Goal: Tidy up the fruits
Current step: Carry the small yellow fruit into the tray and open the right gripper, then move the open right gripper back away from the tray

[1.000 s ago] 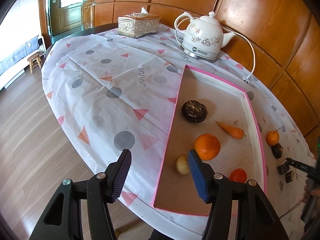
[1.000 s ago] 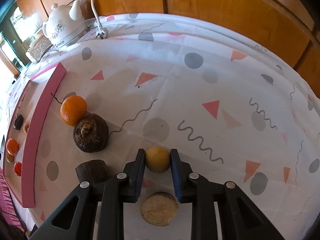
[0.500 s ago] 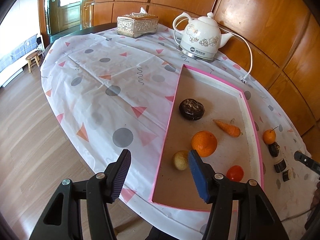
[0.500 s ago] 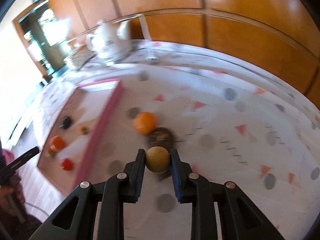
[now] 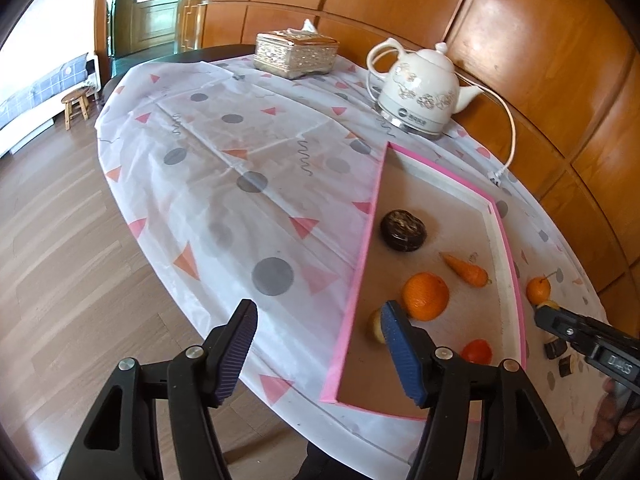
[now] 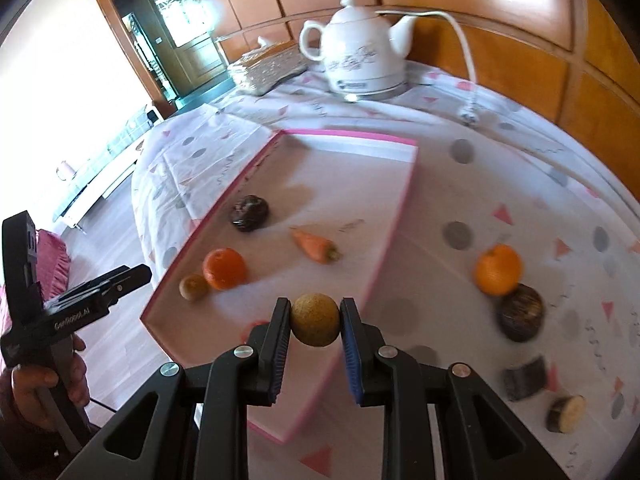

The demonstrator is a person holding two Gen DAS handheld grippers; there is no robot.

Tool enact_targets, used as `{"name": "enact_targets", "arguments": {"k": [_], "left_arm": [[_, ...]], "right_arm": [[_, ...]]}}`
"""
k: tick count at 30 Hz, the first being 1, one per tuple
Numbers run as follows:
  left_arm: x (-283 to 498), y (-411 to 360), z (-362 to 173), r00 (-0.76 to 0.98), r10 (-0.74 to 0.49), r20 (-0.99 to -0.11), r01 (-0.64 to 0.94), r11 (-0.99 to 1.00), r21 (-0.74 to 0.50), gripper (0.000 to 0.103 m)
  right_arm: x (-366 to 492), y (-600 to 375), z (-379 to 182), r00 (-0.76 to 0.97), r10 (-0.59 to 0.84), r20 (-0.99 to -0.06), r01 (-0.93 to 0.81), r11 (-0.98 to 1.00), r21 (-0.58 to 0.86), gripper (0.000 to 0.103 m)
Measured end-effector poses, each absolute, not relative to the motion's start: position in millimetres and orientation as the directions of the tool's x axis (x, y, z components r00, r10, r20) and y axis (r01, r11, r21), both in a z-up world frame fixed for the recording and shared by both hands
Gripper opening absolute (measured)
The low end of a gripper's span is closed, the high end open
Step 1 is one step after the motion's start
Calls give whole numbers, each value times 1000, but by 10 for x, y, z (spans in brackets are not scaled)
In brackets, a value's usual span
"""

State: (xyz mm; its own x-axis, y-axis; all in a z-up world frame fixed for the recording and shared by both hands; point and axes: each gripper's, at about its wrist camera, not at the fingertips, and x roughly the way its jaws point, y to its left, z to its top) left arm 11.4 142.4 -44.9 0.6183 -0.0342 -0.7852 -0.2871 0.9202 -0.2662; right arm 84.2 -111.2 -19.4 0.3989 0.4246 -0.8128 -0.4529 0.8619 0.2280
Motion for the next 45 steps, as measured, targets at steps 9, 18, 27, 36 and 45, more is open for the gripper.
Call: {"name": "enact_targets", "arguments": {"k": [9, 18, 27, 36, 45], "left_arm": [[123, 1460, -496, 609, -41, -792, -293, 916, -272, 65], [120, 1405, -487, 607, -46, -793, -281, 921, -268, 65], [108, 1283, -437, 612, -51, -789, -247, 936, -252, 65], [98, 1157, -406, 611, -56, -789, -211, 950, -231, 65], [94, 1028, -398, 605, -62, -794, -182, 960, -214, 65]], "right_arm": [[1043, -759, -395, 354, 400, -845, -444, 867, 225, 28], [859, -929, -358, 388, 361, -848, -440, 881, 174, 32], [639, -1249, -265, 444, 303, -844, -420, 902, 103, 35], [476, -1736, -200, 487, 247, -838, -353, 933, 70, 36], [374, -2170, -153, 513, 194, -836, -280, 959, 50, 36]]}}
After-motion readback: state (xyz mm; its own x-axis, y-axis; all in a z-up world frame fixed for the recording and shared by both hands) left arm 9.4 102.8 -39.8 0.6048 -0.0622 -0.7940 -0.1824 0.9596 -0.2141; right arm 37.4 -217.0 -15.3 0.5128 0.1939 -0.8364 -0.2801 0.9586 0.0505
